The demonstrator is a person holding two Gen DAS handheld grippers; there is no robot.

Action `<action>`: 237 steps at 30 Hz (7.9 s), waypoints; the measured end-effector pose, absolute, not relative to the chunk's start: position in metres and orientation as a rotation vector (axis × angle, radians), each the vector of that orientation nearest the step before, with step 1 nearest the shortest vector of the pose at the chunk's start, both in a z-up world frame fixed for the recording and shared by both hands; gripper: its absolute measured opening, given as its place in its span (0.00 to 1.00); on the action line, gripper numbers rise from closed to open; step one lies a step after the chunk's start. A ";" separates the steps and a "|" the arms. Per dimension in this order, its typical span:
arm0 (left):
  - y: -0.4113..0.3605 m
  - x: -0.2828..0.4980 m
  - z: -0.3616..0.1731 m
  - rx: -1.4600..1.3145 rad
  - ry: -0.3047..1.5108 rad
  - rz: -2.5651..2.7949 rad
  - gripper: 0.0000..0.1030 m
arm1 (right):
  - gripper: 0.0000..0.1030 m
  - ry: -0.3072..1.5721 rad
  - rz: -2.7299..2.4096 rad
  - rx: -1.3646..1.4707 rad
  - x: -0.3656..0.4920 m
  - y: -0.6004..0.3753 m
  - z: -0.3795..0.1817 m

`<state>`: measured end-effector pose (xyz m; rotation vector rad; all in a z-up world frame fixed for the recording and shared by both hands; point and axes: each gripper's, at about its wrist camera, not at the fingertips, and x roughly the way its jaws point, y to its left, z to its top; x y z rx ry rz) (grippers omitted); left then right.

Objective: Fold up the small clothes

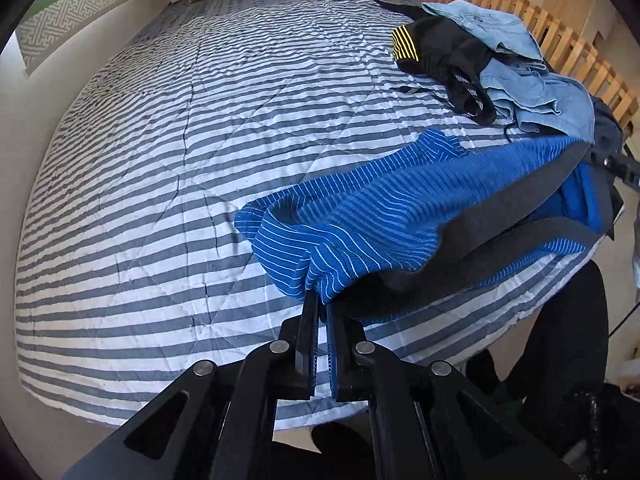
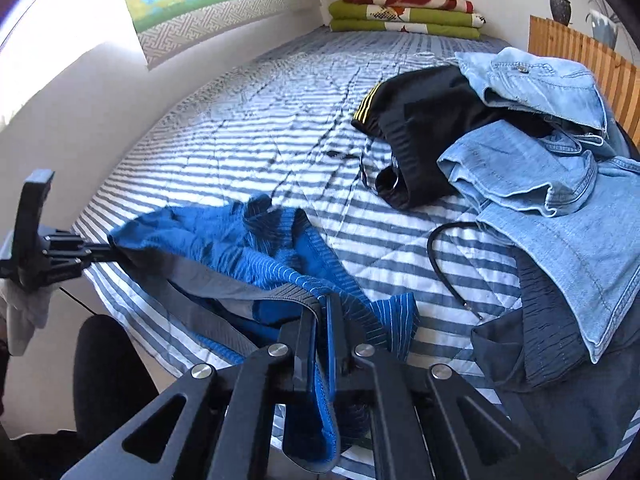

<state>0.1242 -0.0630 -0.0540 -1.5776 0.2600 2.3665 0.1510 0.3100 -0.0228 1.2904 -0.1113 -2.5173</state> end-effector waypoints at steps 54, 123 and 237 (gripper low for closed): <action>-0.029 0.102 -0.057 -1.399 0.521 2.373 0.48 | 0.07 -0.200 -2.151 1.164 0.065 0.108 -0.066; -0.124 0.122 0.000 -1.398 -0.193 2.400 0.03 | 0.07 -0.140 -2.507 1.576 0.119 0.334 -0.089; 0.060 0.086 -0.089 -1.378 0.065 2.145 0.31 | 0.15 -0.093 -2.547 1.265 0.073 0.217 -0.068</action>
